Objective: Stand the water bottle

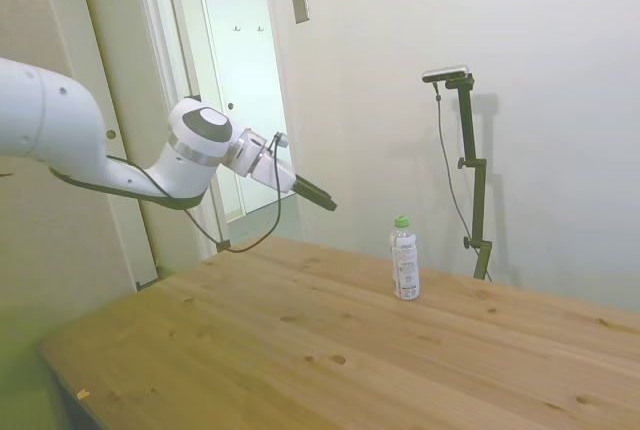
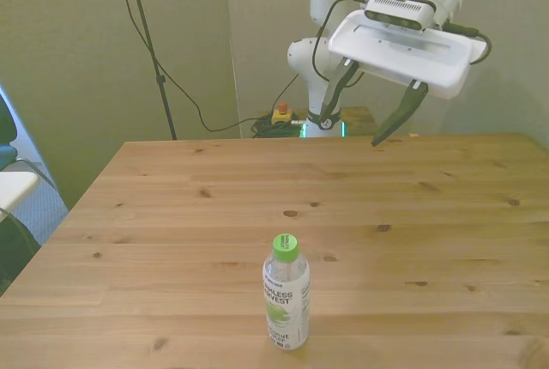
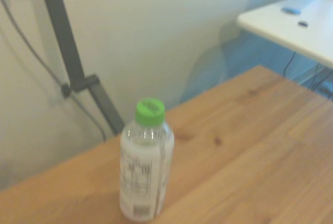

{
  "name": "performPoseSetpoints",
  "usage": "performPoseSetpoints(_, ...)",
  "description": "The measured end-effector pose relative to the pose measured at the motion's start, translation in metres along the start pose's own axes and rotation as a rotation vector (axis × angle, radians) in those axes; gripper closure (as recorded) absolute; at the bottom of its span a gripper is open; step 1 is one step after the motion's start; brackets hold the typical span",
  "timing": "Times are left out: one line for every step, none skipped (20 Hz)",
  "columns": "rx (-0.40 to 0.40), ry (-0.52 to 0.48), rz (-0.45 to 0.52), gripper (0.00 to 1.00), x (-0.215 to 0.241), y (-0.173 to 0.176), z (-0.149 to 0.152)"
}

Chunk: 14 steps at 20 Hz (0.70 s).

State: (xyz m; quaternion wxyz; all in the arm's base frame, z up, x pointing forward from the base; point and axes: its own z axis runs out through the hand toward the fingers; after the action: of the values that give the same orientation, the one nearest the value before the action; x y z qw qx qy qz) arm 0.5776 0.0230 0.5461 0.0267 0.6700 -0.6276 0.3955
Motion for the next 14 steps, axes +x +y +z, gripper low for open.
performPoseSetpoints(-0.013,-0.04,-0.025,0.0,-0.001,0.014,-0.004)
performPoseSetpoints(-0.027,-0.082,-0.05,0.0,-0.002,0.029,-0.007)
performPoseSetpoints(-0.04,-0.128,-0.08,0.0,-0.003,0.045,-0.011)
performPoseSetpoints(-0.046,-0.197,-0.149,0.0,-0.002,0.086,-0.029)
performPoseSetpoints(-0.053,-0.242,-0.184,0.0,-0.004,0.089,-0.029)
performPoseSetpoints(-0.055,-0.279,-0.214,0.0,-0.005,0.09,-0.029)
performPoseSetpoints(-0.051,-0.318,-0.242,0.0,-0.005,0.09,-0.031)
performPoseSetpoints(-0.042,-0.357,-0.265,0.0,-0.005,0.089,-0.034)
performPoseSetpoints(-0.032,-0.394,-0.281,0.0,-0.005,0.088,-0.038)
performPoseSetpoints(-0.023,-0.442,-0.298,0.0,-0.003,0.088,-0.041)
performPoseSetpoints(-0.016,-0.49,-0.319,0.0,-0.002,0.088,-0.044)
performPoseSetpoints(-0.019,-0.534,-0.343,0.0,0.0,0.089,-0.045)
performPoseSetpoints(-0.026,-0.582,-0.365,0.0,0.004,0.092,-0.044)
performPoseSetpoints(-0.034,-0.634,-0.384,0.0,0.006,0.096,-0.043)
